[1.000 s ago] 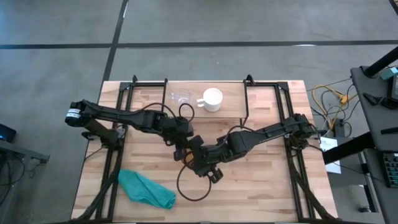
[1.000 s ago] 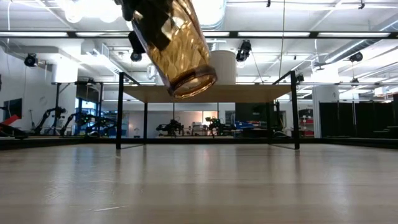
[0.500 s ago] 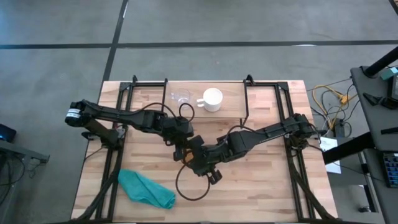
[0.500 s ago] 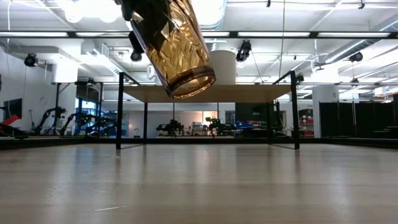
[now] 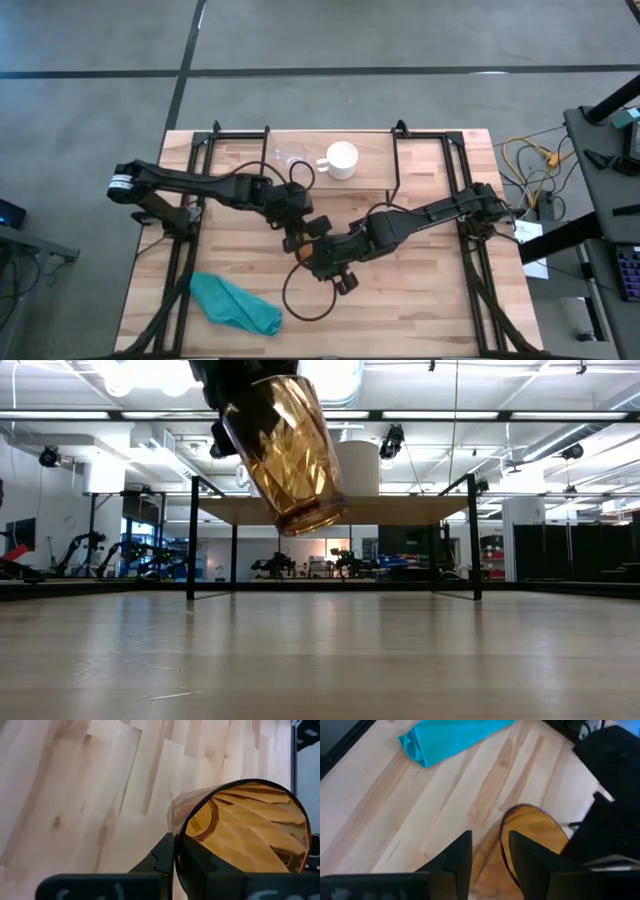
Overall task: Stack small to large cups/mugs on shelf
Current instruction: Put the brown glass on the shelf
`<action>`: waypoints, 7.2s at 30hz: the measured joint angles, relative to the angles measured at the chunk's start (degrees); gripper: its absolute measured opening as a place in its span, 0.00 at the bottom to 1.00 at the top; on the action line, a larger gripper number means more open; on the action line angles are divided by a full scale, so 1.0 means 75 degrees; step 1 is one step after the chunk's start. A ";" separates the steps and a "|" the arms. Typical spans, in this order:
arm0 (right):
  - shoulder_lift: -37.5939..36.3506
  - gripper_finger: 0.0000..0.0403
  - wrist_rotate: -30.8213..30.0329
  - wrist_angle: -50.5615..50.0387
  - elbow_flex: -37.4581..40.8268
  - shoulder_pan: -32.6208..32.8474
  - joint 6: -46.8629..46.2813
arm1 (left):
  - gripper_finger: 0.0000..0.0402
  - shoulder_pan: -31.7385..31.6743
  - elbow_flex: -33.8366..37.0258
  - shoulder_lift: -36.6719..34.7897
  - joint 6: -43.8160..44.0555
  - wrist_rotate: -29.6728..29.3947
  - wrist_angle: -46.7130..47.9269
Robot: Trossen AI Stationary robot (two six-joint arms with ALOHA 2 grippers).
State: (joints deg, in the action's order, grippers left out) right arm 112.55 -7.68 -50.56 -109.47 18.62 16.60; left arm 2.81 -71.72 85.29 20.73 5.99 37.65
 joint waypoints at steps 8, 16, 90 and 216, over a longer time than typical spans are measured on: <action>0.0000 0.26 0.0012 -0.0704 0.0000 0.0213 -0.0316 | 0.02 -0.0015 -0.0053 0.0603 0.0163 0.0310 -0.0373; 0.0000 0.28 -0.0020 -0.0753 0.0000 0.0231 -0.1203 | 0.02 -0.0079 -0.0073 0.1123 0.0190 0.0423 -0.0379; -0.0134 0.31 -0.0010 -0.2644 -0.0786 0.0914 -0.4054 | 0.19 -0.0178 -0.1925 0.0335 0.0946 0.1169 0.0711; -0.1130 0.03 -0.0590 -0.5252 -0.1898 -0.2333 -0.4430 | 0.19 -0.0181 -0.1891 -0.3110 -0.0078 -0.0319 0.0485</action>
State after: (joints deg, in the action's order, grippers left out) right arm 104.07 -12.11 -89.95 -123.70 1.13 -16.62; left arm 1.45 -85.91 61.97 20.14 3.60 41.29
